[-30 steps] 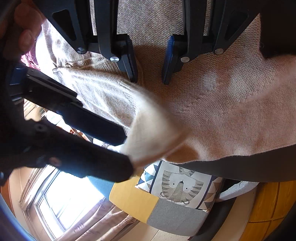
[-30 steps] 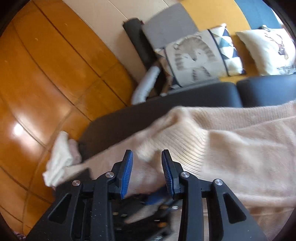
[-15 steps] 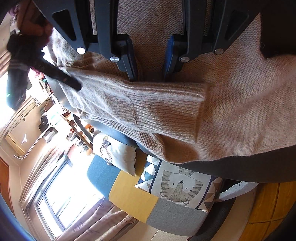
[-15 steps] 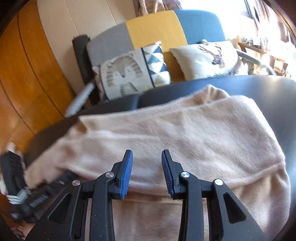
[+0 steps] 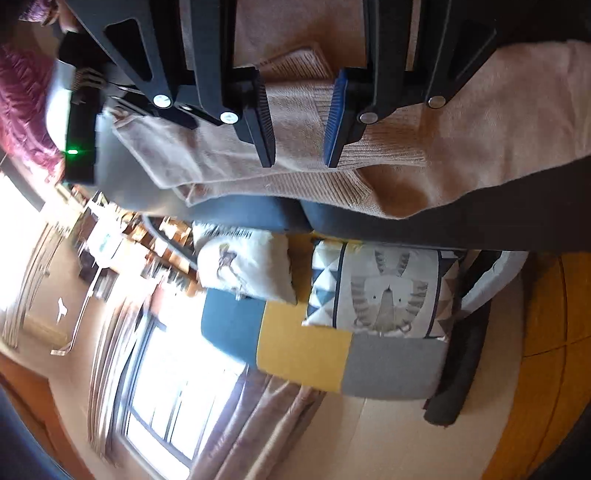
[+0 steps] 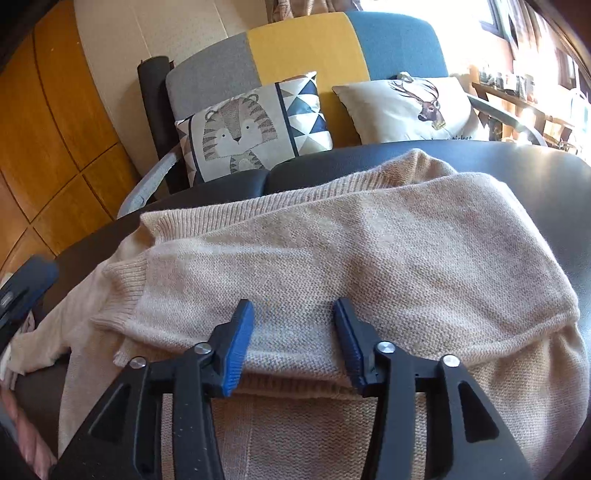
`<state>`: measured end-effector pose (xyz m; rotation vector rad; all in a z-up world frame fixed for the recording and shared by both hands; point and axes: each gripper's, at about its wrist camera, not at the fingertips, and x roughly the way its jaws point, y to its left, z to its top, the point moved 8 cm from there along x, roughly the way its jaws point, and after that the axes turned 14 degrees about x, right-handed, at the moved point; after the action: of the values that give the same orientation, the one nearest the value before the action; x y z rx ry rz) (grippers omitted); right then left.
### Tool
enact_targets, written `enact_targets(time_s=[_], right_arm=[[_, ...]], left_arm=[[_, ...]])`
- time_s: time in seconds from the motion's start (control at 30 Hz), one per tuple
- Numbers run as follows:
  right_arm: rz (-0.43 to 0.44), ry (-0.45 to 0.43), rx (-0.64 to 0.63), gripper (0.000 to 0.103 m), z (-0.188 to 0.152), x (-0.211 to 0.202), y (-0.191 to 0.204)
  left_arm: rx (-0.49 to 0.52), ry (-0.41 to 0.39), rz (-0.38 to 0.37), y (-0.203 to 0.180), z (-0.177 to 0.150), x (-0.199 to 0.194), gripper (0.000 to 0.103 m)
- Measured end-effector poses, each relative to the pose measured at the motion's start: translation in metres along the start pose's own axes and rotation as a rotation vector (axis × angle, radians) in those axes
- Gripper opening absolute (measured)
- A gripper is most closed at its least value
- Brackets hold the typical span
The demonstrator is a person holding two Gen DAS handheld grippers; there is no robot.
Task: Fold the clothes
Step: 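Move the right gripper to the sweater side edge and grasp it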
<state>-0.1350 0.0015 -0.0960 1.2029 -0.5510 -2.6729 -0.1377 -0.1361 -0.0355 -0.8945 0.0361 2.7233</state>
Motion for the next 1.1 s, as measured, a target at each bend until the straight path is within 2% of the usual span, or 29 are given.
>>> enact_targets(time_s=[0.1, 0.17, 0.27, 0.4, 0.43, 0.47, 0.53, 0.57, 0.67, 0.77, 0.83, 1.1], right_arm=[[-0.012, 0.003, -0.029, 0.062, -0.001, 0.002, 0.005], [-0.011, 0.004, -0.035, 0.063, -0.002, 0.002, 0.006], [0.016, 0.009, -0.014, 0.063, 0.0, 0.002, 0.005], [0.167, -0.007, 0.157, 0.063, 0.012, -0.024, -0.014], [0.206, -0.019, 0.218, 0.063, 0.016, -0.035, -0.023], [0.208, -0.032, 0.258, 0.059, 0.02, -0.045, -0.036], [0.195, -0.059, 0.327, 0.045, 0.028, -0.066, -0.063], [0.176, -0.065, 0.36, 0.043, 0.03, -0.074, -0.079], [0.167, -0.082, 0.503, 0.043, 0.033, -0.093, -0.127], [0.193, -0.045, 0.625, 0.043, 0.028, -0.092, -0.158], [0.202, -0.03, 0.686, 0.043, 0.026, -0.087, -0.171], [0.263, -0.08, 0.884, 0.042, 0.047, -0.069, -0.203]], left_arm=[[0.001, 0.145, 0.061, 0.012, -0.018, 0.037, 0.027], [-0.032, 0.183, 0.097, 0.024, -0.038, 0.043, 0.027], [-0.14, 0.129, -0.001, 0.034, -0.052, 0.035, 0.027], [-0.236, 0.087, -0.091, 0.042, -0.056, 0.032, 0.027], [-0.232, 0.085, -0.087, 0.041, -0.056, 0.032, 0.027], [-0.22, 0.087, -0.076, 0.04, -0.055, 0.032, 0.027], [-0.203, 0.09, -0.06, 0.038, -0.053, 0.034, 0.027], [-0.196, 0.091, -0.053, 0.037, -0.052, 0.034, 0.027], [-0.197, 0.088, -0.054, 0.037, -0.052, 0.035, 0.027], [-0.195, 0.088, -0.051, 0.038, -0.051, 0.037, 0.027], [-0.18, 0.09, -0.037, 0.037, -0.051, 0.035, 0.027], [-0.141, 0.078, -0.002, 0.031, -0.048, 0.031, 0.027]])
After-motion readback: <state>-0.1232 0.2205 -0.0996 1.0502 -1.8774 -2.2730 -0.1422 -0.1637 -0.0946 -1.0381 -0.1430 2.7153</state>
